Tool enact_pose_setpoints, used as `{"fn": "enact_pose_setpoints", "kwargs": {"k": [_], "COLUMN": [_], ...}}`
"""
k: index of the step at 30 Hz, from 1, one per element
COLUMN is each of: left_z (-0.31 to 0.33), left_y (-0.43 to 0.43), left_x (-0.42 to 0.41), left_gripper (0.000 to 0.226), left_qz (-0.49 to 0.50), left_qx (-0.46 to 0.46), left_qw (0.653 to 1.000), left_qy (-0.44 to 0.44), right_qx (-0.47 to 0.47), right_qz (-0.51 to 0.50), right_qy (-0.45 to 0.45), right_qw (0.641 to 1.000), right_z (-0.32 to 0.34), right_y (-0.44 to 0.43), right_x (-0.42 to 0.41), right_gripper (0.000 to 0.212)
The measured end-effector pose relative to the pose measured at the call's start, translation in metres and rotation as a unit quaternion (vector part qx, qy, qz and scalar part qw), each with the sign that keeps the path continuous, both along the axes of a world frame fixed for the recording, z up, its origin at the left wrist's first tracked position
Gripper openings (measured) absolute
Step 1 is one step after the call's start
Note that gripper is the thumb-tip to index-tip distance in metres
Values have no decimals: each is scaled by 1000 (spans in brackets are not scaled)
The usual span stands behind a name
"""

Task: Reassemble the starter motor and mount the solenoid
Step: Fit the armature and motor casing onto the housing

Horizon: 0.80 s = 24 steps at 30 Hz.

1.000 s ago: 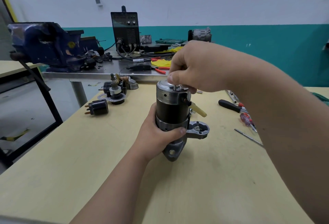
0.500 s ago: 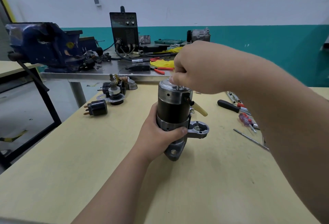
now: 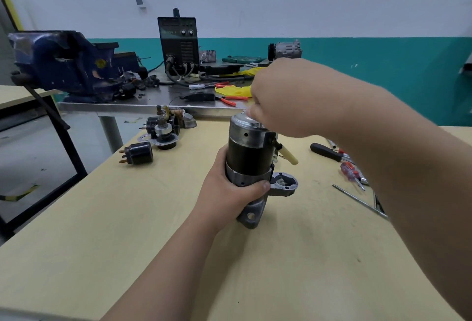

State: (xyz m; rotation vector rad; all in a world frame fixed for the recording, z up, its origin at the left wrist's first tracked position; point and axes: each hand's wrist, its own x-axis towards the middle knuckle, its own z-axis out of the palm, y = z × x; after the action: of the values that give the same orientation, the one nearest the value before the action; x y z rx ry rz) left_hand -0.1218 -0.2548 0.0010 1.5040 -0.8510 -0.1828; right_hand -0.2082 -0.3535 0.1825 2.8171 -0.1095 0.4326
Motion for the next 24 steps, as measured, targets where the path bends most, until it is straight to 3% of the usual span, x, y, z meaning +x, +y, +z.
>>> {"fn": "enact_pose_setpoints", "kwargs": {"k": [3, 8, 16, 24], "left_z": [-1, 2, -1, 6], "left_y": [-1, 5, 2, 10], "left_x": [0, 9, 1, 6], "left_gripper": [62, 61, 65, 62], "left_qz": [4, -40, 10, -64], "left_qx": [-2, 9, -14, 19], "left_qw": [1000, 999, 1000, 998], "left_qy": [2, 19, 19, 21], "right_qx": [-13, 60, 12, -52], "right_qz": [-2, 50, -6, 52], "right_qy": [1, 79, 33, 82], "right_qw": [1000, 994, 999, 994], "right_z": [1, 13, 1, 0], "right_y": [1, 0, 4, 3], "right_x": [3, -5, 9, 1], "right_gripper": [39, 25, 38, 30]}}
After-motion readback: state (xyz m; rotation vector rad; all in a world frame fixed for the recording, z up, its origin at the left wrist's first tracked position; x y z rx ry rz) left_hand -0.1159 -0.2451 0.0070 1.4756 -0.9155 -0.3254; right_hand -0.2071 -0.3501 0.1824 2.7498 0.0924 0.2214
